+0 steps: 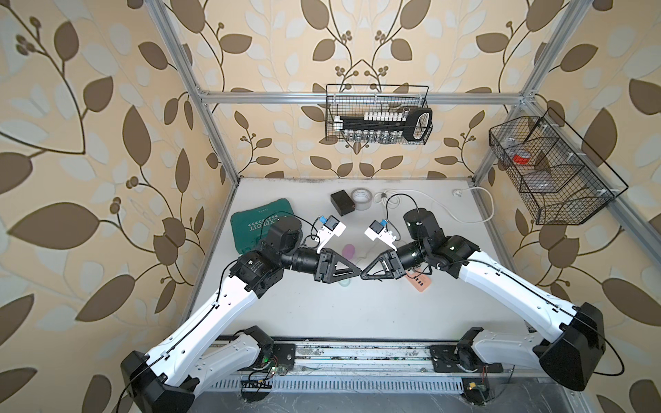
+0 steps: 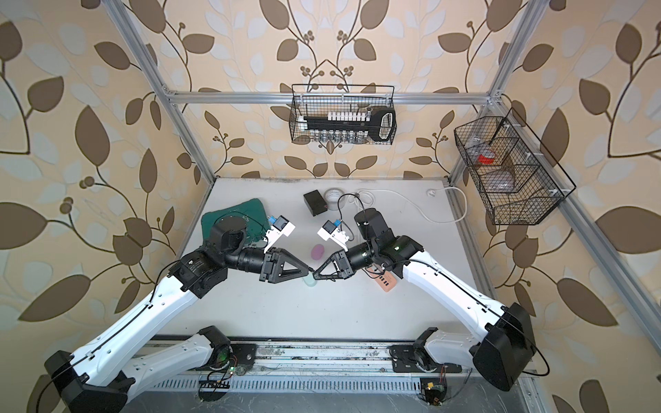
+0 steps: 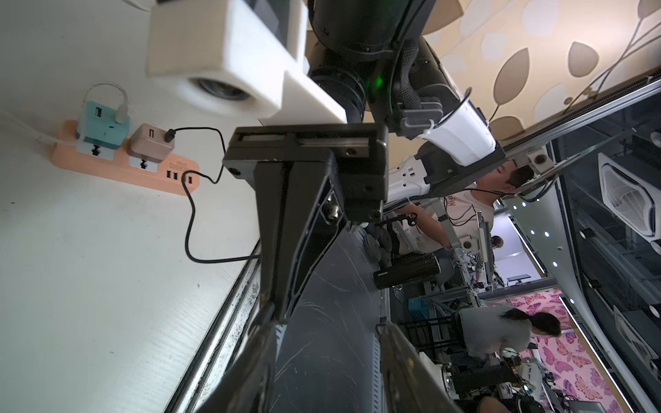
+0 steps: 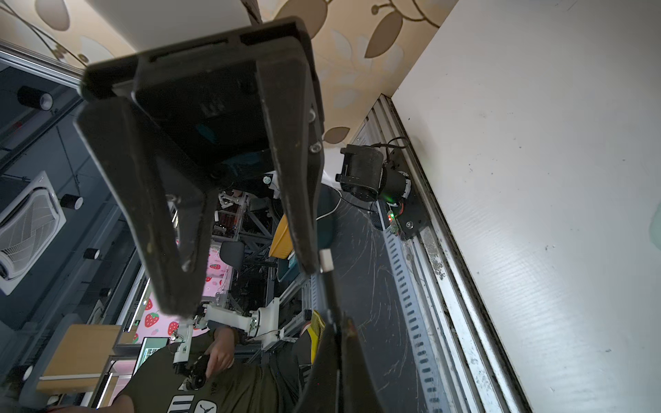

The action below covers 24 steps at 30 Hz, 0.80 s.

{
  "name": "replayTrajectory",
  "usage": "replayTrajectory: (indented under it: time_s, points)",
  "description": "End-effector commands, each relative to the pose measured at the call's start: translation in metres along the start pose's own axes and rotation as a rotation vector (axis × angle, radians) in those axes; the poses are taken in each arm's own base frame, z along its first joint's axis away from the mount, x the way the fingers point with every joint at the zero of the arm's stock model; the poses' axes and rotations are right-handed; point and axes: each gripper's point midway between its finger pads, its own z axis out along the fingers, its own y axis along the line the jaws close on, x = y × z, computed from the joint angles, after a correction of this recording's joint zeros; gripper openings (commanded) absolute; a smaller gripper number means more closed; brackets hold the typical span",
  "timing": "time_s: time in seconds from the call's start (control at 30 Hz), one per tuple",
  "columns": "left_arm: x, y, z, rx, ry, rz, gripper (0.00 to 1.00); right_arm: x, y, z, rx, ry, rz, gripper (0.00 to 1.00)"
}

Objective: Charge the bluetooth headset
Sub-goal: Adjust the charging cable.

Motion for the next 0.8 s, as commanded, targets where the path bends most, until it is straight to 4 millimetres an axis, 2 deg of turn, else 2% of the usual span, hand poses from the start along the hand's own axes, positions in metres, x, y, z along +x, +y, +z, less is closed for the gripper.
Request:
replayTrajectory:
  time_s: [0.0,0.2,0.27,0.33,0.4,0.5,0.6,0.77]
  points:
    - [0.004,-0.002,-0.001,0.019,0.034,0.026,0.47,-0.003,0.01,0.004,-0.051,0.007,-0.022,0.05]
    - [0.004,0.0,-0.004,-0.015,0.016,0.035,0.45,-0.003,0.013,0.006,-0.057,0.016,-0.027,0.05]
    - [0.005,0.001,-0.005,-0.033,0.012,0.042,0.48,-0.003,0.013,0.005,-0.057,0.016,-0.028,0.05]
    - [0.006,0.005,-0.008,-0.067,0.005,0.041,0.55,-0.003,0.014,0.004,-0.052,0.011,-0.033,0.05]
    - [0.009,0.007,-0.008,-0.074,0.006,0.036,0.58,-0.004,0.015,0.003,-0.045,0.006,-0.039,0.05]
    - [0.013,0.009,-0.008,-0.073,0.009,0.017,0.71,-0.007,0.017,-0.002,-0.042,-0.009,-0.044,0.05]
    - [0.012,0.009,-0.01,-0.089,-0.007,0.027,0.8,-0.006,0.021,-0.004,-0.056,-0.007,-0.05,0.05]
    - [0.0,0.007,-0.01,-0.094,-0.032,0.045,0.87,0.001,0.021,0.001,-0.072,0.017,-0.043,0.05]
